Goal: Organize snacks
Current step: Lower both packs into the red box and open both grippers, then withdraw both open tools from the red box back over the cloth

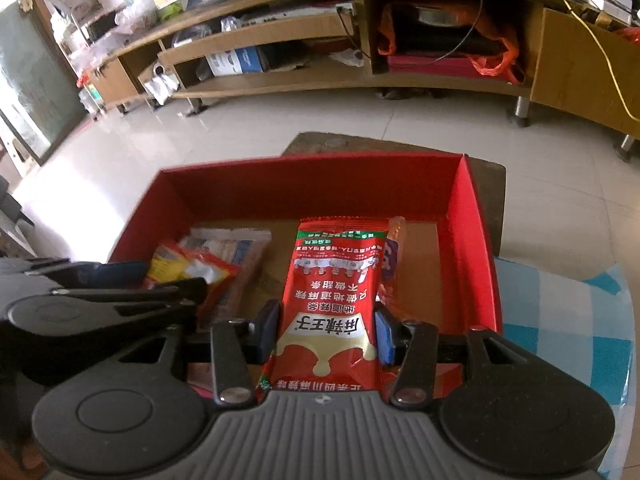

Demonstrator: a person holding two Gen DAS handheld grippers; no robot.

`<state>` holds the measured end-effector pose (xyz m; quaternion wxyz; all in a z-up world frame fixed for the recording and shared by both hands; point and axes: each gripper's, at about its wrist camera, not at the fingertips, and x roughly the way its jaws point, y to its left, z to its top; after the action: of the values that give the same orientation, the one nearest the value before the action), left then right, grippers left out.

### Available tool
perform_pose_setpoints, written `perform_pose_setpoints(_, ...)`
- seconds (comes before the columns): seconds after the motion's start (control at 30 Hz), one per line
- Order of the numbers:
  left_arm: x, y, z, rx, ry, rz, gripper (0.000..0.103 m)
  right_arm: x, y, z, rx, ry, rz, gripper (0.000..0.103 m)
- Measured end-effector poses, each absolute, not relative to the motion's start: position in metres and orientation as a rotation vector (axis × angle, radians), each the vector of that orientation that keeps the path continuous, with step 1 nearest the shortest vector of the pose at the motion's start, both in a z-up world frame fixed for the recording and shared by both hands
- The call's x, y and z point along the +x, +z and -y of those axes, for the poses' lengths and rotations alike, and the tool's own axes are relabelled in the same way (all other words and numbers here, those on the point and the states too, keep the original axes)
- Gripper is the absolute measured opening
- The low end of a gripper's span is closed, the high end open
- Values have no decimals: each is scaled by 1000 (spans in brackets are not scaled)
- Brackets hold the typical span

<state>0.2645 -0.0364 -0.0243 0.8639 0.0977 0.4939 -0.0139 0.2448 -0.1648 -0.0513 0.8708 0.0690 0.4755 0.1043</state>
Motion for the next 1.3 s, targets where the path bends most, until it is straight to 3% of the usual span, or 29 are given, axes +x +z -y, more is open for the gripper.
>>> perform_pose_setpoints(0.17,262,-24,33,217,-6,-1026,80,243,-48,165,115,198,-983,48)
perform_pose_setpoints(0.3,258,-23,35,228,-6,-1026,85,239,-42,168,116,185,-974,48)
perform_pose_setpoints(0.83,202,12,28,222,-29,-971,90,185,-2,164,101,193,-923,50)
perform_pose_setpoints(1.3,132,-4,12,213,-97,-1077,91,115,-8,158,64,223,-988,52)
